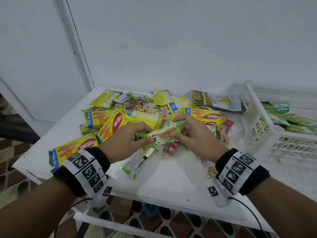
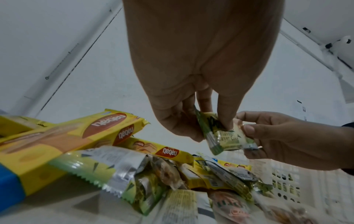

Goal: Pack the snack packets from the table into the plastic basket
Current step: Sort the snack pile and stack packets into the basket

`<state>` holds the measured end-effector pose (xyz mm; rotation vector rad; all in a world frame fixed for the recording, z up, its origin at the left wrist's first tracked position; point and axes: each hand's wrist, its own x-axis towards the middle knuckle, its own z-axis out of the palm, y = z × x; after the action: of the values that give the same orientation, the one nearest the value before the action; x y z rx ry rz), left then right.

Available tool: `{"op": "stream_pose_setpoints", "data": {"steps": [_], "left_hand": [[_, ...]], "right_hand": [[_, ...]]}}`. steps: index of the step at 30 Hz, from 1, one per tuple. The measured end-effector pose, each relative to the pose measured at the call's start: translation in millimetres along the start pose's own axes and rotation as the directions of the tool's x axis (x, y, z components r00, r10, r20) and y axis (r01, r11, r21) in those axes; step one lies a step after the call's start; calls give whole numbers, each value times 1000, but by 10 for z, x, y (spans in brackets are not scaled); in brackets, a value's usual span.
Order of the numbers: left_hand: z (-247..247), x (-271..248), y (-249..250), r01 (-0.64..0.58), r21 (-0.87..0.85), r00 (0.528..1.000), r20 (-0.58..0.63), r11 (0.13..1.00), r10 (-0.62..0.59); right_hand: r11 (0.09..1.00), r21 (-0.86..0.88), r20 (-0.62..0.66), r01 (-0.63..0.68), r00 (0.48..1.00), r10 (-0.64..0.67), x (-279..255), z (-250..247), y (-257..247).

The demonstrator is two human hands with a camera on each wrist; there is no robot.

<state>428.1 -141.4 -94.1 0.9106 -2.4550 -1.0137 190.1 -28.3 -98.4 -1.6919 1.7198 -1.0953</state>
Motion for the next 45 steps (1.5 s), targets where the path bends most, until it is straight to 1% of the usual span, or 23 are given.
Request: {"op": "stream_pose_setpoints", "data": {"steps": [3,5,8,11,13,14,17,19,20,22,23,24,25,27,30,32,34,36,38,40,42,43,45], "left_hand": [[-47,12,-1,1,8,1000,-22,1000,-1],[-77,29,12,-7,11,996,-86,1000,8],[-110,107,11,-22,-118,985,-173,993,1],[-134,190,-15,-31,-166,978,-208,986,-4],[-155,231,-45,-29,-172,970,-243,985,-14],[-166,251,-71,-26,-180,965,-262,983,-22],[-200,297,-134,-12,-182,952,-301,983,-44],[-215,323,-153,-5,-173,948,-313,985,-51],[-218,334,-152,-12,-177,948,-316,984,-45],[-222,354,-143,-26,-180,945,-325,983,-34],[-229,362,-146,-26,-179,942,-333,984,-36],[-240,365,-150,-24,-178,939,-342,984,-39],[-256,361,-160,-19,-178,935,-350,984,-45],[-298,339,-172,-19,-186,930,-365,982,-51],[-379,261,-195,-30,-205,921,-386,978,-52],[-425,186,-217,-6,-192,916,-395,981,-71],[-460,98,-249,12,-208,914,-394,978,-95],[-487,7,-279,20,-209,915,-391,978,-102],[-506,-76,-316,35,-215,913,-390,976,-119],[-517,-142,-356,41,-250,906,-399,967,-142],[-522,-188,-385,38,-275,899,-411,961,-153],[-520,-201,-385,37,-281,898,-412,959,-155],[-507,-209,-359,27,-298,901,-407,954,-153]], "right_hand": [[1000,-5,-40,1,999,-1,75,43,-41],[1000,4,-71,-8,997,9,137,65,-62],[1000,-13,-122,-17,992,15,196,67,-58],[988,-133,-127,-84,990,67,199,26,19],[957,-271,-137,-103,988,67,197,-35,133],[927,-358,-132,-112,989,68,200,-75,202],[806,-579,-56,-119,993,106,200,-170,344],[761,-639,-23,-112,992,127,213,-186,351],[747,-658,-15,-98,993,117,224,-175,337],[731,-683,36,-12,998,51,250,-114,261],[743,-667,105,60,994,15,258,-60,202],[762,-631,198,142,980,-19,265,8,149],[774,-596,294,216,955,-40,269,87,98],[770,-554,440,317,896,-52,280,259,-14],[754,-496,568,432,818,-95,329,505,-169],[714,-505,625,485,776,-86,375,648,-240],[700,-510,652,500,756,-65,421,755,-272],[708,-524,656,473,755,-19,458,813,-262],[682,-558,648,474,762,1,487,820,-258],[656,-574,654,489,757,8,501,802,-280],[642,-565,666,519,746,-17,495,796,-287],[640,-565,662,521,749,-27,485,796,-284],[655,-573,627,493,778,-36,462,804,-264]]}}
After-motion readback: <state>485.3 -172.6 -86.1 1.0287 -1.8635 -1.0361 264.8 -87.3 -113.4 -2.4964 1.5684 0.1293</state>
